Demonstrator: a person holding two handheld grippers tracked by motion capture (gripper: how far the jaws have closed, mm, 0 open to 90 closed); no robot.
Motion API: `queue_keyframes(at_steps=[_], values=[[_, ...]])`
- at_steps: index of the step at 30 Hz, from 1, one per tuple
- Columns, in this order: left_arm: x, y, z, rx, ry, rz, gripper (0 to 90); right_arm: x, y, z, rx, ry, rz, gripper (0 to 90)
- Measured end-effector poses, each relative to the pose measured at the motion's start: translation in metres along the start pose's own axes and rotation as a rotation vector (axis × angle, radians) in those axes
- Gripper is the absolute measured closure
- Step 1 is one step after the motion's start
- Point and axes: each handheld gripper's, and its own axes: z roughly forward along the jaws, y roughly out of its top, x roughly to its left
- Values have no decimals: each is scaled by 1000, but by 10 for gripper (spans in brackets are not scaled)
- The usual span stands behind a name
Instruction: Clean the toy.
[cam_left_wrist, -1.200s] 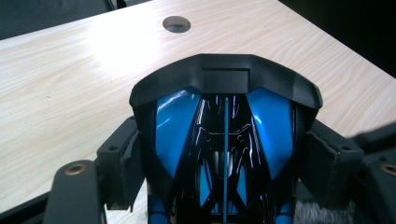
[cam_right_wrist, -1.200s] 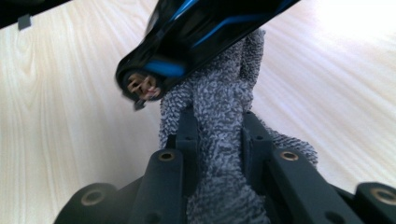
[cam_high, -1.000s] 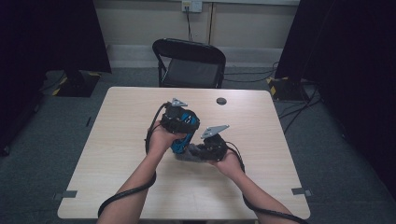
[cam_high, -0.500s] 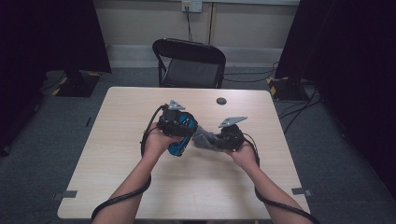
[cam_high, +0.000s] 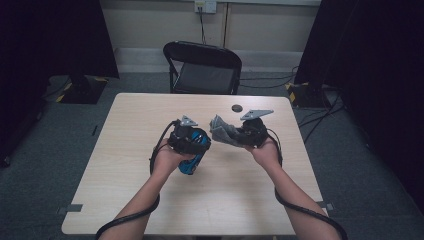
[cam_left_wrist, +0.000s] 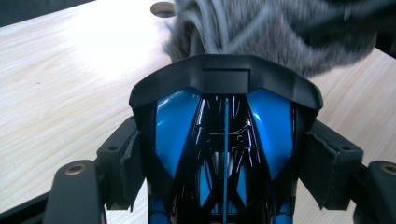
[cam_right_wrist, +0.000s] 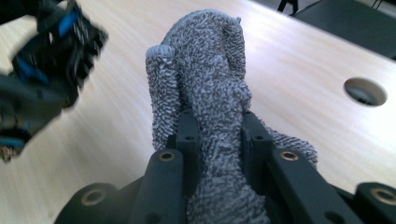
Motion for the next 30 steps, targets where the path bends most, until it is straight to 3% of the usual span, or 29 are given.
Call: queue_keyframes(at_steps=[6,13,26,30], values=[[-4,-6,4,11,-16,15,256,4,18,-2,-25,-10,-2,740],[-6,-6,8,8,-32,20,256,13,27,2,-37,13,-10,739],[-7,1,9,6,-26,23,256,33,20,12,-23,67,-19,739],[-8,3,8,8,-21,30,256,32,18,12,-25,75,-8,740]])
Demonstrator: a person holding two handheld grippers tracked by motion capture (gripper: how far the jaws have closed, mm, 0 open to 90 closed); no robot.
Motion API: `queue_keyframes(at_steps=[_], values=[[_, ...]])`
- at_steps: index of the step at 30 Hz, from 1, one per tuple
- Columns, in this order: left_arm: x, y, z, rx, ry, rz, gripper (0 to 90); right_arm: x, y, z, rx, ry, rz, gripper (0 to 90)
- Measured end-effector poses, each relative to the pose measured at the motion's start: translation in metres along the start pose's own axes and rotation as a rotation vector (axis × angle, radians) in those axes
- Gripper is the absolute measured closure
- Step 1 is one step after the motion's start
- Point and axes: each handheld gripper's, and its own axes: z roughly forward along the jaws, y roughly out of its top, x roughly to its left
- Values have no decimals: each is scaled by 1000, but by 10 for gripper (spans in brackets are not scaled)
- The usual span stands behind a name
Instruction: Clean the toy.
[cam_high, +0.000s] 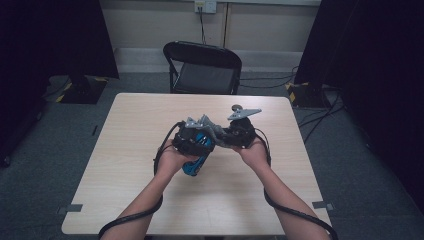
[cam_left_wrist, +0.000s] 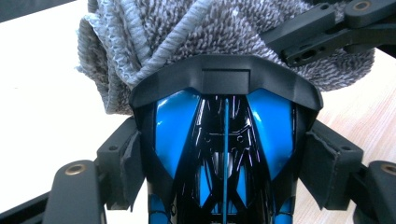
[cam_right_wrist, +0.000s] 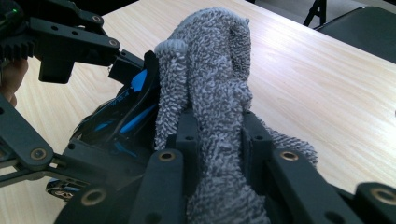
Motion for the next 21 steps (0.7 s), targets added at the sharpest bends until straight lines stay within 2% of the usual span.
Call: queue_keyframes(at_steps=[17,21], values=[[-10,8,8,21,-18,24,256,-7,-21,-3,6,8,22,740],[-13,11,6,8,-24,21,256,-9,-24,-5,9,3,23,739]])
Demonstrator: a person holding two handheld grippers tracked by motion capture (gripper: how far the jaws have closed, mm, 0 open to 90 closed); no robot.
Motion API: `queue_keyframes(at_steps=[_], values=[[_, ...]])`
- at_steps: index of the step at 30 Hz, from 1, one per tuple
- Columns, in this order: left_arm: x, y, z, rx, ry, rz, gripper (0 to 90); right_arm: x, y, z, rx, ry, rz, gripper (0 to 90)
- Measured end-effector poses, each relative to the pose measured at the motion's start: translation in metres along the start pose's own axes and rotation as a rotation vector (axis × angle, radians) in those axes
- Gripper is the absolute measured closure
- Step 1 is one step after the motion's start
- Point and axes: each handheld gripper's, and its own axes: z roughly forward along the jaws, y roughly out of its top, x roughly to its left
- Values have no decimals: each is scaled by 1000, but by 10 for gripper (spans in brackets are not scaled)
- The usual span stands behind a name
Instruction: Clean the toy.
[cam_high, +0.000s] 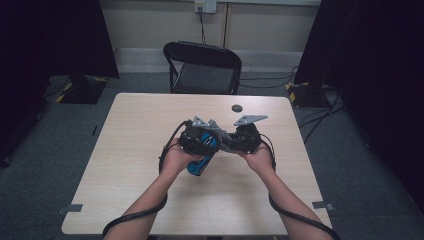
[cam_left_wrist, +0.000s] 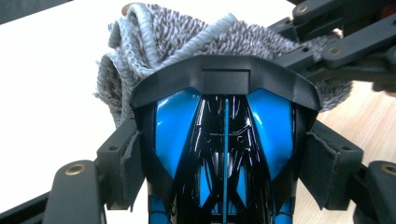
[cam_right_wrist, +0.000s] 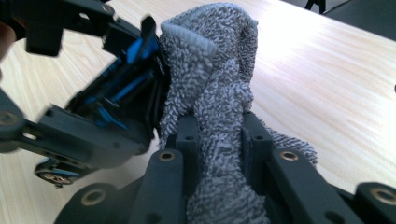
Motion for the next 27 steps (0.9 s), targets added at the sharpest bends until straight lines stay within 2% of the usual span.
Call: queue_keyframes(at_steps=[2,4,6,8,13,27], values=[[-1,3,-2,-9,-1,5,256,-1,-2,1,11,2,-6,740],[0,6,-3,-7,11,11,256,-1,-4,0,0,18,5,739],[1,7,-3,-9,16,12,256,2,-4,0,-4,22,-4,740],[2,10,-2,-8,15,-2,256,5,-4,1,0,27,-6,740],[2,13,-4,-14,20,4,256,6,-9,2,-11,47,-2,740],[4,17,-8,-31,21,-22,256,16,-15,11,-3,86,-4,738]])
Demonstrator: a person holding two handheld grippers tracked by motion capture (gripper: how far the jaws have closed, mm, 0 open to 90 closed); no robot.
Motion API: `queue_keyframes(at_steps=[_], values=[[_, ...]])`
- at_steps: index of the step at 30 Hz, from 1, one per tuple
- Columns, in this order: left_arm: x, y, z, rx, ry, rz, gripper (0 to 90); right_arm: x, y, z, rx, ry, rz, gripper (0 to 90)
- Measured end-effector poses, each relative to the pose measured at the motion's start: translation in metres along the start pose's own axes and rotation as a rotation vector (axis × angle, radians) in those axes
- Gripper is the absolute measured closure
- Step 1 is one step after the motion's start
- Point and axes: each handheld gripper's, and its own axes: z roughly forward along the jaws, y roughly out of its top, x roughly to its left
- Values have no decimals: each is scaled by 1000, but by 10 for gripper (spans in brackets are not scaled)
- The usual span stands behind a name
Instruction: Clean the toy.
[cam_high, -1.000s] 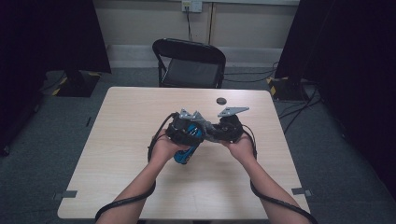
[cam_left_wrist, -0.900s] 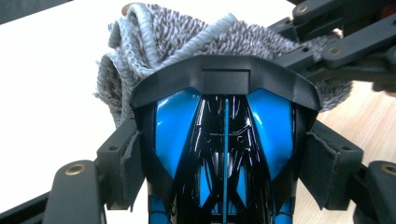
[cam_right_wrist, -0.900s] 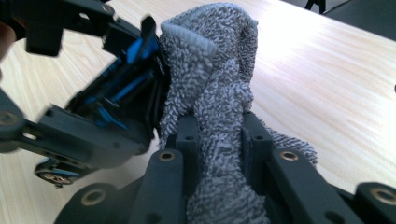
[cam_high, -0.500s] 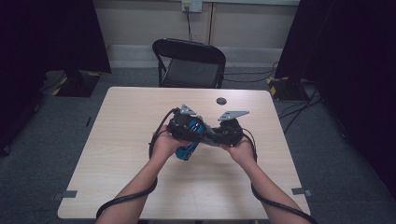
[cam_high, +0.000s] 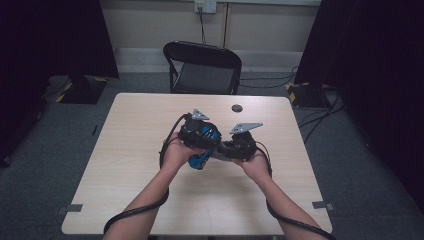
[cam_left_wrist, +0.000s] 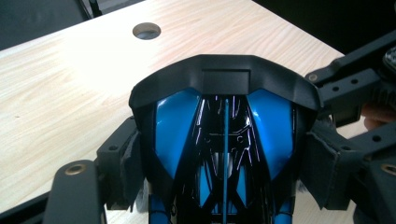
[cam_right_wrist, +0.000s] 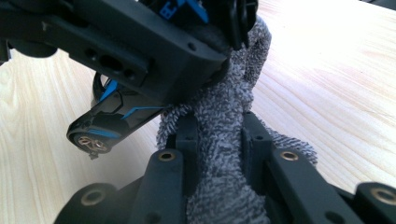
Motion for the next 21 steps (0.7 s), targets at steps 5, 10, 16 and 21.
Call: queue_keyframes(at_steps=[5,10,16,21], values=[[3,2,-2,-7,4,-9,256,3,0,2,1,13,-3,739],[6,1,-1,-16,10,-26,256,7,-3,8,9,27,-9,739],[9,0,1,-12,11,-41,256,11,-8,13,15,40,-8,739],[10,0,2,-17,13,-51,256,14,-11,18,26,54,-16,739]])
